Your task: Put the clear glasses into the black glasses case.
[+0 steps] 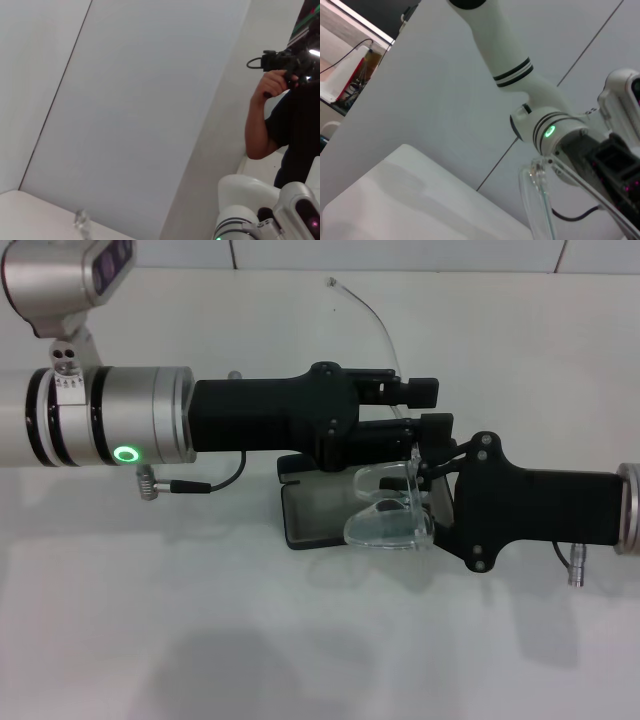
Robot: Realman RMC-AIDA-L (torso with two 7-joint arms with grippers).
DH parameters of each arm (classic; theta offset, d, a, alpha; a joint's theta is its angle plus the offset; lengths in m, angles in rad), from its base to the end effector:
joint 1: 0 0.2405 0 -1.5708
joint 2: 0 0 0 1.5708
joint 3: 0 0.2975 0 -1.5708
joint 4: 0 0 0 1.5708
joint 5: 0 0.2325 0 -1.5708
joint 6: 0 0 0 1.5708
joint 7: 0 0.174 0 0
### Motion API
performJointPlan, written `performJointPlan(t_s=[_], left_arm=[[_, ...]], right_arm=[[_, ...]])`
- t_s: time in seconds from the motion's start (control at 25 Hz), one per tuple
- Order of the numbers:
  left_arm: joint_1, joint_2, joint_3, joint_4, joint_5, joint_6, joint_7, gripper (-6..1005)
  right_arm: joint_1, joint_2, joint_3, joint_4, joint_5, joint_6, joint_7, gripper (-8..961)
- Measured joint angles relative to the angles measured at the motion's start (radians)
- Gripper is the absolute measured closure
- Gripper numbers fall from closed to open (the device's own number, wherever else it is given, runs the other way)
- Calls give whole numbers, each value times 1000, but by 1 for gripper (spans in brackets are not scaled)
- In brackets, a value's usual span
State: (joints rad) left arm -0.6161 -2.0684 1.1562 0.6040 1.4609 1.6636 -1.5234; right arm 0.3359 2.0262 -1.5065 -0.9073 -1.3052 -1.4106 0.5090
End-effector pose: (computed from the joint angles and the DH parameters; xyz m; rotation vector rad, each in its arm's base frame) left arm -0.1803 0.3680 -0.0708 2.7645 0.5420 1.1330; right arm 0.2155 0.3326 -0.0803 -2.5448 -0.8324 0.7654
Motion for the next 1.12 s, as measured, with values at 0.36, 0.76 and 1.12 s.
performJointPlan(t_s=[0.36, 0.76, 1.12], left_arm=[[-8, -3, -1, 0, 19, -31, -10, 486], [-9, -4, -4, 0, 11, -49, -27, 486], [6, 15, -26, -1, -36, -25, -28, 486]], right_arm=[[-8, -3, 5, 3, 27, -25, -32, 841], [-10, -3, 10, 30, 27, -67, -81, 840], [-15, -2, 89, 67, 32, -63, -79, 840]])
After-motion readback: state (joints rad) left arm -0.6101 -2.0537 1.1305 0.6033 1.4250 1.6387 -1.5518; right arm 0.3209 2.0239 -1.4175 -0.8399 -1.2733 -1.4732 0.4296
